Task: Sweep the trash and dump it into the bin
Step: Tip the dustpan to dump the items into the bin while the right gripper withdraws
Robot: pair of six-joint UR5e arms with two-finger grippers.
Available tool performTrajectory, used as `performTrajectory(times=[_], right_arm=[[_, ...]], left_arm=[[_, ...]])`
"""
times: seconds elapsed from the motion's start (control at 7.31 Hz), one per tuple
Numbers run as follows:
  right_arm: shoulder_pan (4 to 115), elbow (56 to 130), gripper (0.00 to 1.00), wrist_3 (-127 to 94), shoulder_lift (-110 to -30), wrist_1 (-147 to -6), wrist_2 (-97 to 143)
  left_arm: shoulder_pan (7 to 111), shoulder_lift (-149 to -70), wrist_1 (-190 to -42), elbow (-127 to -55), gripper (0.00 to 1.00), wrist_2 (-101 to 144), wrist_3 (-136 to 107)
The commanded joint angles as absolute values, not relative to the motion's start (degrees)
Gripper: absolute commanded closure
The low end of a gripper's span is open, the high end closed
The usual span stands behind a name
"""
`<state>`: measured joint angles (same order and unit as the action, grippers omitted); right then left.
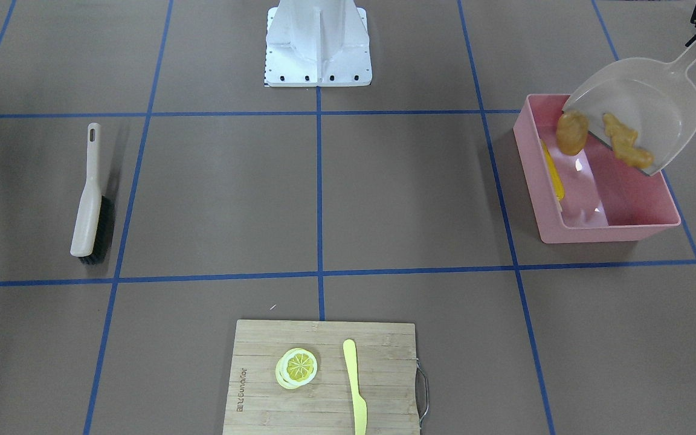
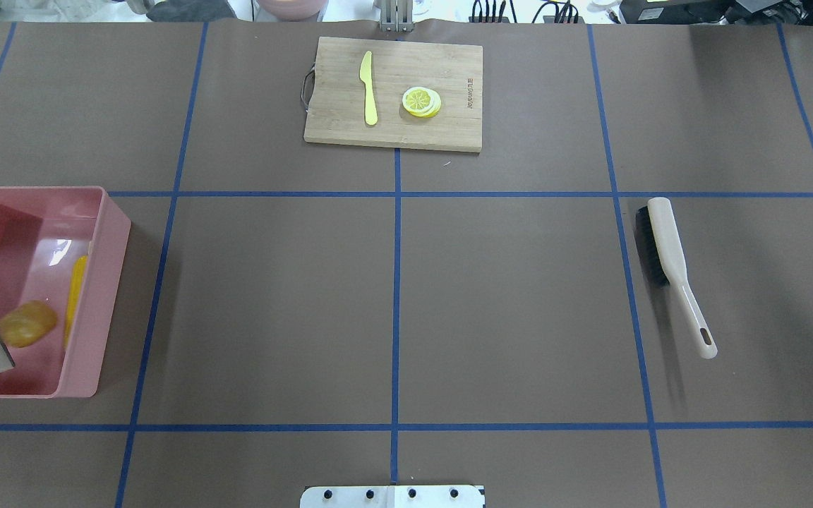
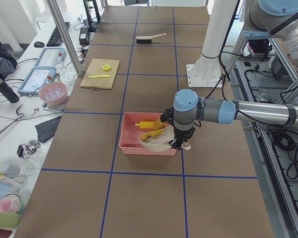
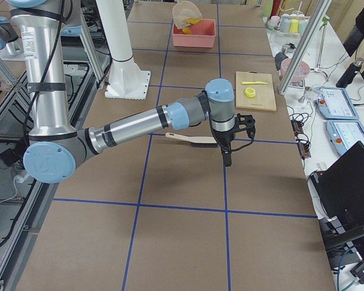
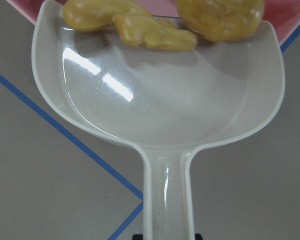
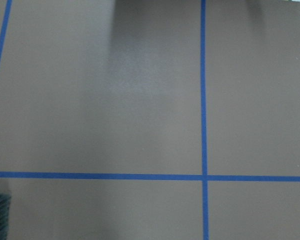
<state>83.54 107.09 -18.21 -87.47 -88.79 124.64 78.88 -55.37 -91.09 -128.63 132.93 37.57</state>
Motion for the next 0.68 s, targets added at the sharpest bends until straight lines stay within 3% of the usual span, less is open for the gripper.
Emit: performTrajectory(times=[0.0, 0.55], right_arm=[[85.52, 102.86, 0.00, -18.45, -89.12, -88.25, 125.15], [85.08, 95.98, 0.00, -18.46, -85.53, -87.98, 127.00]], left_arm=[[78.84, -55.46, -89.13, -129.98, 1.00, 132.54, 37.79], [84.79, -58.60, -90.08, -132.10, 1.00, 137.78, 43.95]])
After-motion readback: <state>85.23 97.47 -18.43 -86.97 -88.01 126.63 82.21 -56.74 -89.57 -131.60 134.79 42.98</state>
